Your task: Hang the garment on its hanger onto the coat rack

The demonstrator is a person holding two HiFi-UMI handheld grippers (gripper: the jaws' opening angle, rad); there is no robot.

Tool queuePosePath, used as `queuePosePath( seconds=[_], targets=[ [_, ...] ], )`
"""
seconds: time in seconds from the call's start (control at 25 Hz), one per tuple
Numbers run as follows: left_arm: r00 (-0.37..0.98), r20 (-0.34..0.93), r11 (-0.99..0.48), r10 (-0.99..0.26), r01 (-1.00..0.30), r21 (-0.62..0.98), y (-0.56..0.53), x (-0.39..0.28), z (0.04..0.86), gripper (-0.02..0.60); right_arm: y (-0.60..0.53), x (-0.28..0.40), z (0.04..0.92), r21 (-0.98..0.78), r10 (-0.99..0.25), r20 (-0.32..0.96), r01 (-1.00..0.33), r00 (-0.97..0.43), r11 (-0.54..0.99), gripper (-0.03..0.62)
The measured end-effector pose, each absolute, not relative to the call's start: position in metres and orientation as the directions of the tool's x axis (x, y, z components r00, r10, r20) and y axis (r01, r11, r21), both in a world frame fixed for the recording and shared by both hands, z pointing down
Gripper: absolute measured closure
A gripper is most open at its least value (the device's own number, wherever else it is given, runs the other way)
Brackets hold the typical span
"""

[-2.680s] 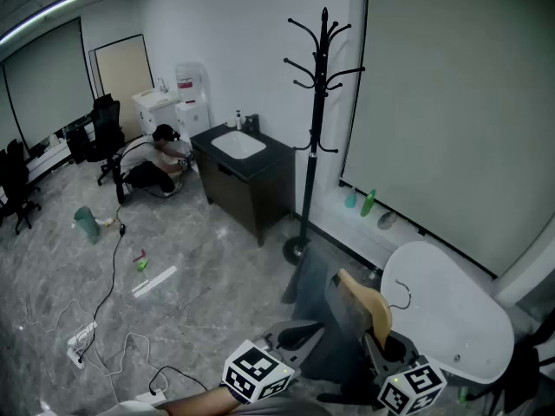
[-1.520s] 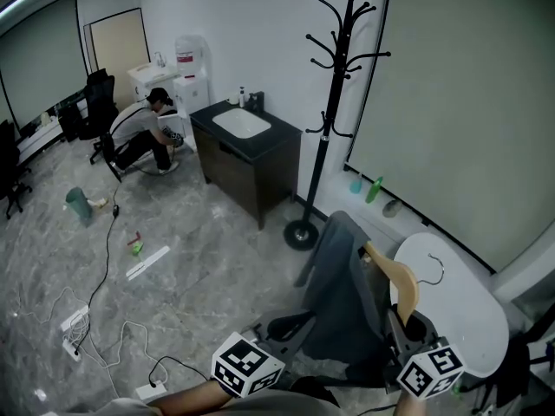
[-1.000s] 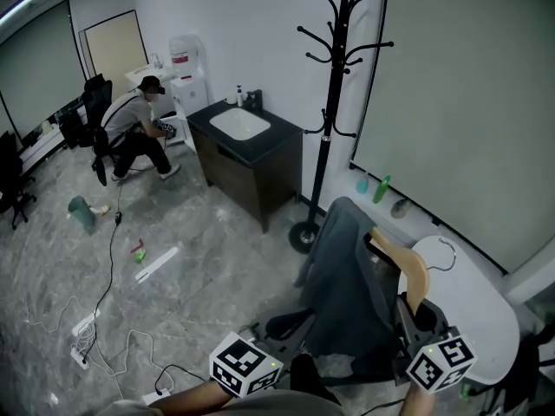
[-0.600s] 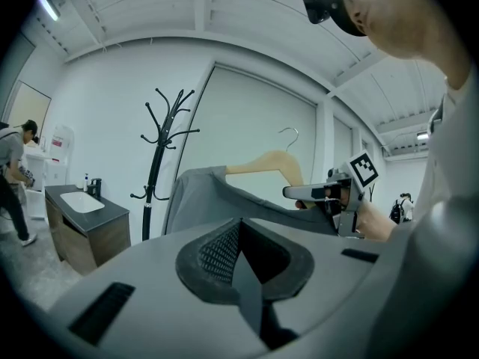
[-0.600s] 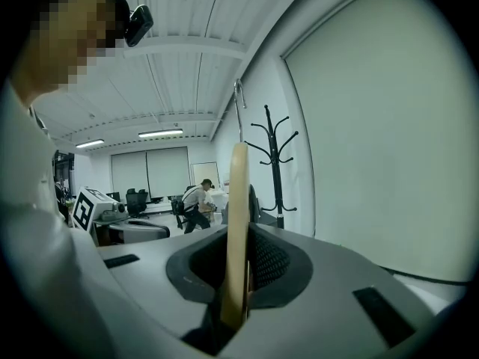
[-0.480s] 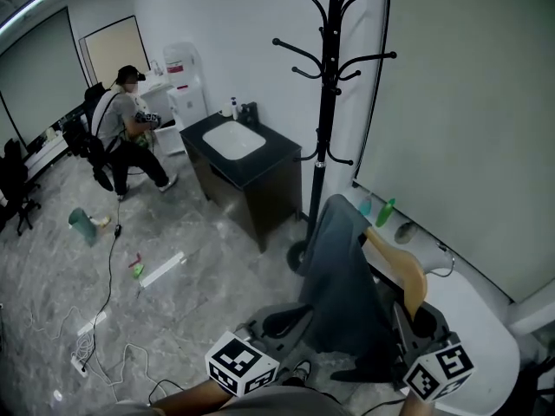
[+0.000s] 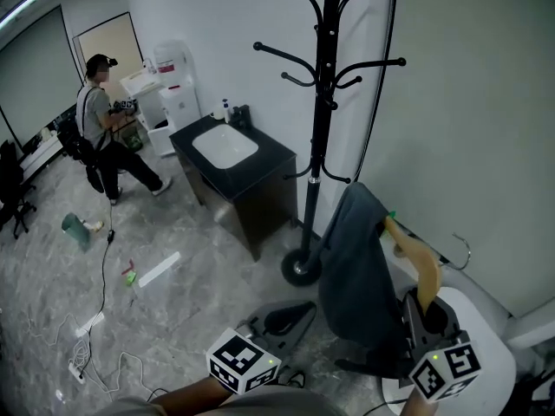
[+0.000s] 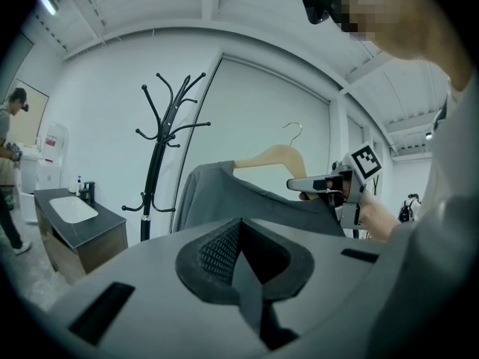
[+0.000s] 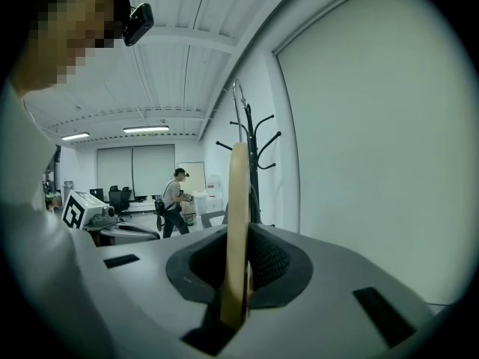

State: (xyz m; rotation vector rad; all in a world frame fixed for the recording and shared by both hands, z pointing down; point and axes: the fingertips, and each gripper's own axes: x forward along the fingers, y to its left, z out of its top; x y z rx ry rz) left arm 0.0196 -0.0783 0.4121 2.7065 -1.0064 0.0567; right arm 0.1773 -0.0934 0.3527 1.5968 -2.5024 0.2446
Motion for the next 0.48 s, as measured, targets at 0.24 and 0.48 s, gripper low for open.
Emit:
queuePosePath(
  seconds=[0.24,0.48],
  targets=[
    [0.804,0.101,-0.777,-0.585,-0.592,0.215,-0.167,0.016,0.412,0.577,-0.167,0.189,0.354,0.011,-0.928,0.246,-0.957,-0.278,0.290,0.542],
    [0.833,0.083,-0.813,-0.548,-0.553,0.184,-0.258,-0.001,0.410,0.577,-0.242,0.199,0.354,0.071,-0.962,0.241,-0.986,-0.133,0.154,0.542]
  ],
)
